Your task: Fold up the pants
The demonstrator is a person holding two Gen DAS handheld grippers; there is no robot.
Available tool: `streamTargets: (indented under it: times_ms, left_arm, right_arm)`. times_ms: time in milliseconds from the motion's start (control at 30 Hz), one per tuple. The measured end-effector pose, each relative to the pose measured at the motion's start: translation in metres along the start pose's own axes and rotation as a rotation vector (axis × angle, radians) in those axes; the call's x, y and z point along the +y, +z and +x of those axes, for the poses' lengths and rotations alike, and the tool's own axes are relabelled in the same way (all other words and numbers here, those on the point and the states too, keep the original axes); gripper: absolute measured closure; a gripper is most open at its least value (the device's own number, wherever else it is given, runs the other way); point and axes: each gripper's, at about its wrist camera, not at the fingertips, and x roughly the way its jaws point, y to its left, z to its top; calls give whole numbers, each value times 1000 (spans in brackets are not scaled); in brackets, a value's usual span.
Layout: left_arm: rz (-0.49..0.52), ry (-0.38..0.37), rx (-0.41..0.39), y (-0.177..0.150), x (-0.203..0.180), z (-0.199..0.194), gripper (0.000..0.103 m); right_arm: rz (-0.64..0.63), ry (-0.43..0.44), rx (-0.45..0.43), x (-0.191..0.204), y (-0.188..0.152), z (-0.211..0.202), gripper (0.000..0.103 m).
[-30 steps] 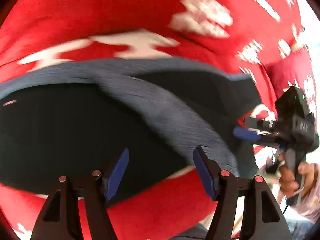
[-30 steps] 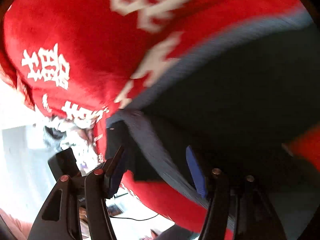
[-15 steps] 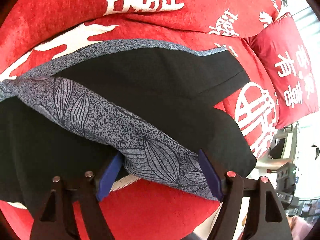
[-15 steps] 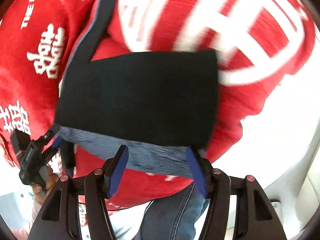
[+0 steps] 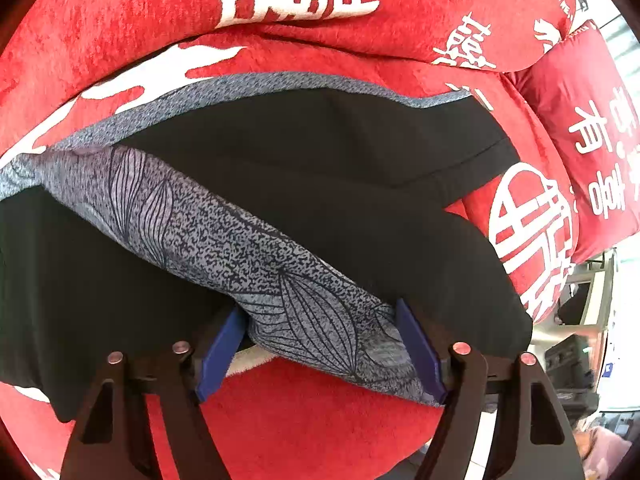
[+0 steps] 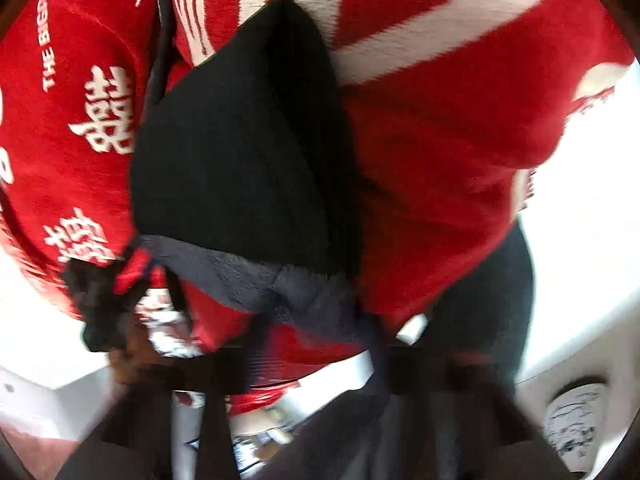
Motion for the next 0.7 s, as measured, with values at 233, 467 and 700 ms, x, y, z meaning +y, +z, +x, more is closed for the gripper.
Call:
streamTargets:
  times_ms: [233,467,700]
  left_arm:
    - [-113,-70,-27,34,1,-20,40]
    - [-110,-16,-138,112,-18,-25,40]
    - [-133,118,-214,156,-10,-36,29]
  right_arm:
    - [-173,176,-56,109,43,-53,88]
    - [-286,175,-97,205,153,-61,88]
    - [-265,-5,-88,242,248,-25,62]
